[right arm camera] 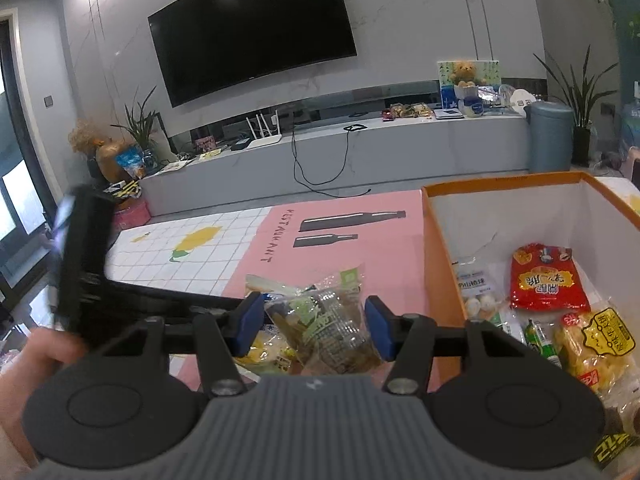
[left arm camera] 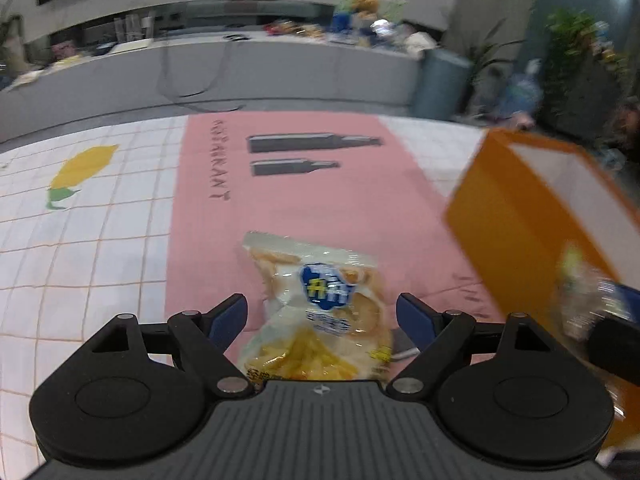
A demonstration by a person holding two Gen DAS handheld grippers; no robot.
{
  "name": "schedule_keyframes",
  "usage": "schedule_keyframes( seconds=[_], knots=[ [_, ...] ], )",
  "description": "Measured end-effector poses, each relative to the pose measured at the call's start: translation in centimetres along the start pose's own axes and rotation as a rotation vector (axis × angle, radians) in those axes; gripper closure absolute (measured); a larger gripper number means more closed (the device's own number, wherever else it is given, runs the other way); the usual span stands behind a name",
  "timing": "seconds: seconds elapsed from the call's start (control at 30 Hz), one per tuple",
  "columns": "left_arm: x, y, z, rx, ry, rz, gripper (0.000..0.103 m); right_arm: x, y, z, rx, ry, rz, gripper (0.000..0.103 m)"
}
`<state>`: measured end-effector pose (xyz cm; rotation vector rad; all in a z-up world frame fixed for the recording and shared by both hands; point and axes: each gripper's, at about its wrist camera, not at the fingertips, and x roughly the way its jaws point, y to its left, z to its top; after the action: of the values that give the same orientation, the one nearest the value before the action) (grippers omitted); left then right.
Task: Organize snacks
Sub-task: 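Grasp the white potato-stick bag with the left tool while the right lifts its bag, then drop the clear snack bag into the box with the right tool while the left carries the potato-stick bag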
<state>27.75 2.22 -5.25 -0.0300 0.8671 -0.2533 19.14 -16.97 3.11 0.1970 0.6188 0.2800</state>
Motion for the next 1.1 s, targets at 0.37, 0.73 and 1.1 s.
schedule_keyframes(
  seconds=[0.37,0.73,1.1],
  knots=[
    [3.9,-0.7,-0.5,-0.027,0.063,0.039,0.000,-0.2,-1.3,0.2,0.046,-0.005,0.005,0.048],
    [4.0,-2.7,-1.7,0.076,0.042,0.080,0.005,-0.8,-1.3,0.6,0.030,-0.026,-0.005,0.048],
    [1.7,-2.2,-1.4,-0.016,0.036,0.093,0.040,-3.0,-1.9,1.6,0.004,-0.082,0.009,0.049]
  ],
)
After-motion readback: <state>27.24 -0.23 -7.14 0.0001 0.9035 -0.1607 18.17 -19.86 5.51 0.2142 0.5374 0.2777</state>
